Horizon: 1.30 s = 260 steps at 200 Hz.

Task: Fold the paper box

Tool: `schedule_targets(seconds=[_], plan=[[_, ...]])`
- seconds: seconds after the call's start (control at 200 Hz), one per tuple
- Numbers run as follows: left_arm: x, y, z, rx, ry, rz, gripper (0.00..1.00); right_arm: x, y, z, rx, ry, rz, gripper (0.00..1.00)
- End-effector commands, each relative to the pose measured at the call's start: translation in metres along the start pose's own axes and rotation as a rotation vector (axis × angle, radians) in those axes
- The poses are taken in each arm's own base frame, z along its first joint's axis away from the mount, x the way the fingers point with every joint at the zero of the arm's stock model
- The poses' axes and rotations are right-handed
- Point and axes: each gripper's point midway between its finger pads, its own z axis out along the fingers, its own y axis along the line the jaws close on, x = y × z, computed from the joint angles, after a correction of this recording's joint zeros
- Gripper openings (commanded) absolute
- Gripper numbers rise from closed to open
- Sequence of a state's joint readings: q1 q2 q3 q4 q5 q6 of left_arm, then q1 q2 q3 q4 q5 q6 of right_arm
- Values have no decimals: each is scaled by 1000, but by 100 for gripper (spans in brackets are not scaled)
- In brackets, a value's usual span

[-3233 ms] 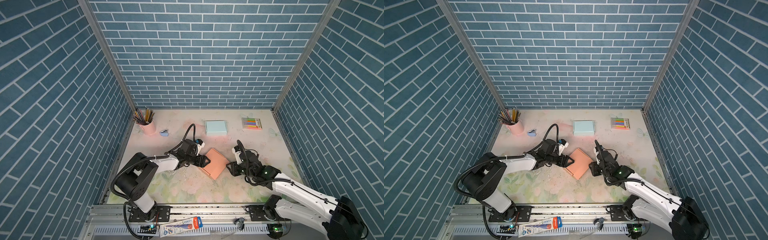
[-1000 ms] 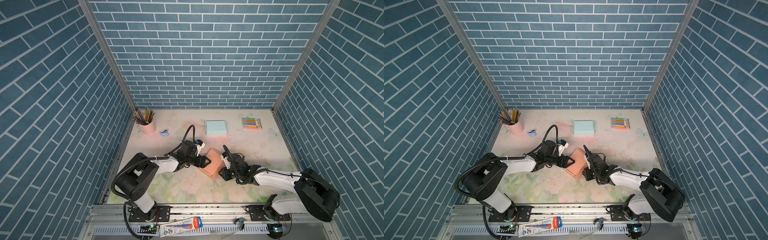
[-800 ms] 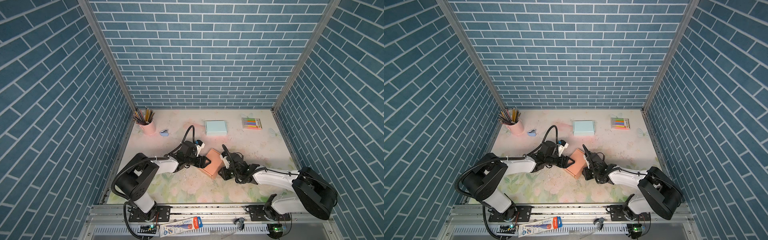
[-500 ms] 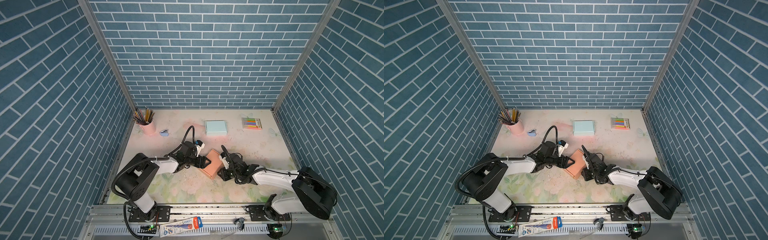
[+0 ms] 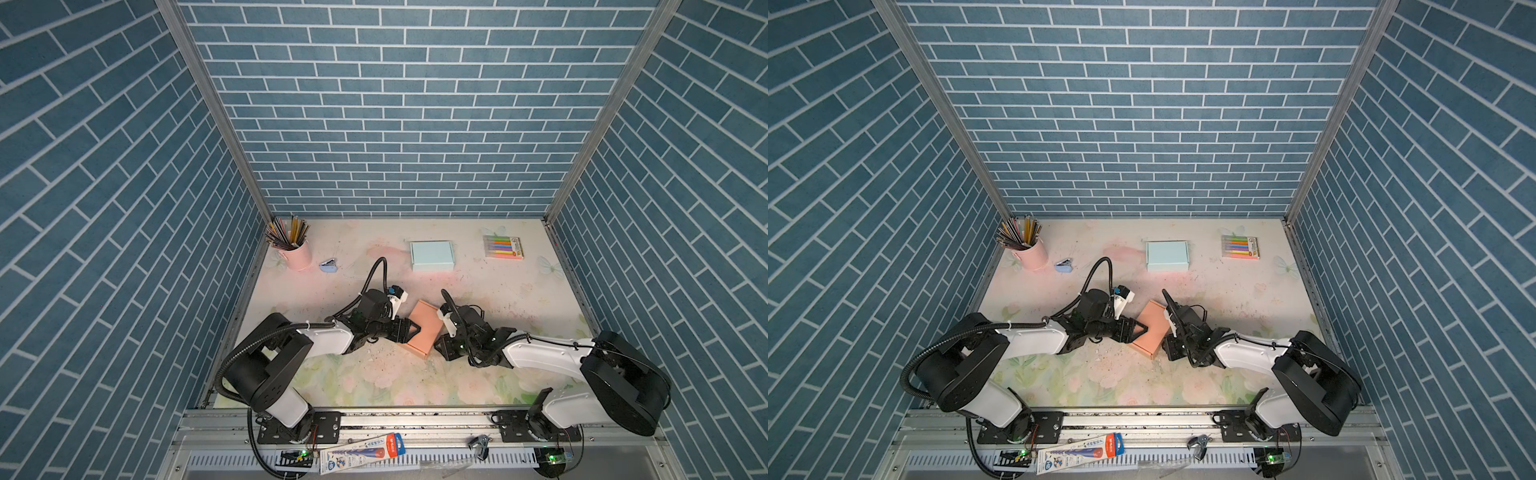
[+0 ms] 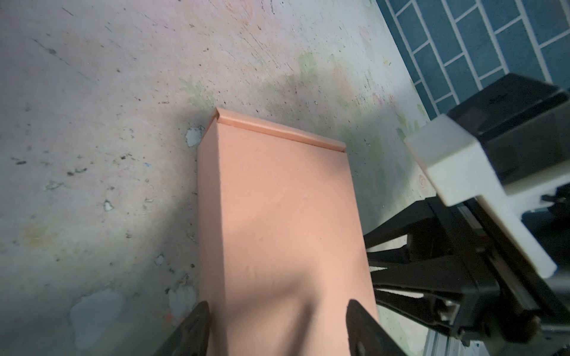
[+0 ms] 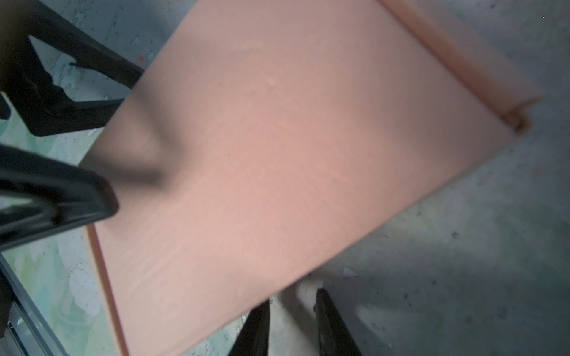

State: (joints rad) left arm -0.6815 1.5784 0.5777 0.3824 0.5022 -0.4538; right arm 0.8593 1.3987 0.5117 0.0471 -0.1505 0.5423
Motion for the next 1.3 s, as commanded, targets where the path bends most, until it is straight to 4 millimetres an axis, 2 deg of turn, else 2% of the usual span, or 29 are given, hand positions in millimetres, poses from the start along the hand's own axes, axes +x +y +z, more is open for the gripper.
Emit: schedule_targets(seconds=[0.0, 0.165, 0.28, 0.66, 0.815, 1.02, 1.295], plan=[[34, -14, 3, 61, 114, -34, 69, -24, 15, -4, -50, -90, 0, 28], [31, -1, -5, 31, 88, -62, 70, -5, -10, -11, 14, -76, 57, 29], [29, 4, -11, 24, 77, -69, 70, 0, -25, -19, 31, -81, 99, 29], [13, 0, -20, 37, 39, -53, 70, -24, -55, -51, 75, -185, 162, 29], [1, 0, -18, 41, 25, -41, 70, -26, -57, -46, 72, -171, 157, 28], [-27, -3, -12, 64, -4, -17, 71, -31, -55, -35, 56, -169, 157, 27], [-40, 2, 7, 77, 9, -24, 72, -44, -56, -24, 66, -167, 135, 27]])
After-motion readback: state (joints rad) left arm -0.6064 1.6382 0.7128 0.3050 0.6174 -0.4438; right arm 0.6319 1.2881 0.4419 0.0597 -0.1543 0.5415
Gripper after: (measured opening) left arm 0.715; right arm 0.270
